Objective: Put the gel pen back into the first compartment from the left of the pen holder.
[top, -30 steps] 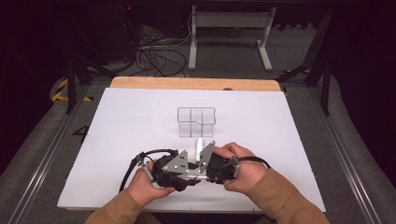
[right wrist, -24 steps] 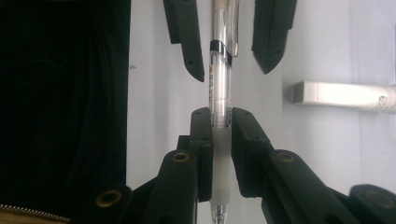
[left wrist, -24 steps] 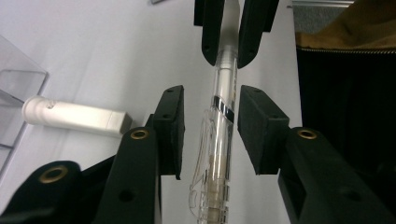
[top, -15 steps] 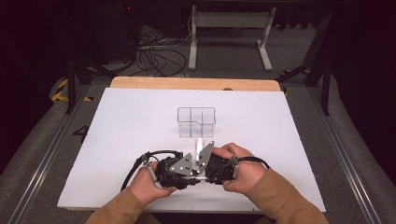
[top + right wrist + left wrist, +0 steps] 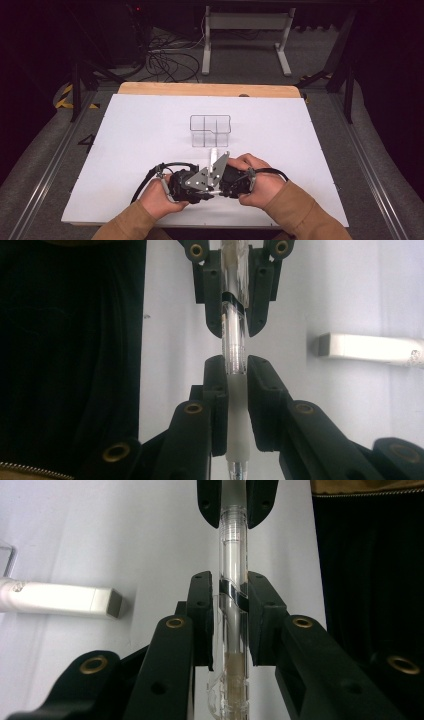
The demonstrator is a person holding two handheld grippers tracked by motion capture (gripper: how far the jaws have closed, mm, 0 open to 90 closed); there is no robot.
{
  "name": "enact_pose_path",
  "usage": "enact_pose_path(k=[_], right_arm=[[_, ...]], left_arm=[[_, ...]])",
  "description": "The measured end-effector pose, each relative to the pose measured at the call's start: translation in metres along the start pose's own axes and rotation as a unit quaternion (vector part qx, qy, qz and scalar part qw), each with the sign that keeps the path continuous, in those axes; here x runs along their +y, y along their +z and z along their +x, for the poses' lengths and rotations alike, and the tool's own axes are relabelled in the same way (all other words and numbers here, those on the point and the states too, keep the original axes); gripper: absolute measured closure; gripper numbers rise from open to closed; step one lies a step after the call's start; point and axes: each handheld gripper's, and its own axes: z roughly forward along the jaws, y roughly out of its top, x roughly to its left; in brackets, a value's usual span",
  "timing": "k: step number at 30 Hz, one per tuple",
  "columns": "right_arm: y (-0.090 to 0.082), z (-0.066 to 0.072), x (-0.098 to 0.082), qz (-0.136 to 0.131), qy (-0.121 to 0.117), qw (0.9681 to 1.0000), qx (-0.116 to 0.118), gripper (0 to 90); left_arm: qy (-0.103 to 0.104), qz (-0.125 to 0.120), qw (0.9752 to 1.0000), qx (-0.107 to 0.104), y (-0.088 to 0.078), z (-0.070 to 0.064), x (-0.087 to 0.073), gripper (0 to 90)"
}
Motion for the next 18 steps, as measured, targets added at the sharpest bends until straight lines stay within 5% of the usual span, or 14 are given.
enact_pose_path(k=[11, 18], right_arm=[[-0.0016, 0.0016, -0.001, -0.008, -0.001, 1.0, -0.002, 79.7], [-0.0032, 0.0015, -0.0039, -0.023, 0.018, 0.9996, -0.003, 77.2]], left_arm=[[0.006, 0.0, 1.0, -0.001, -0.0016, -0.0003, 0.0008, 76.5], [0.004, -0.001, 1.0, 0.001, -0.0026, 0.0003, 0.0008, 76.6]])
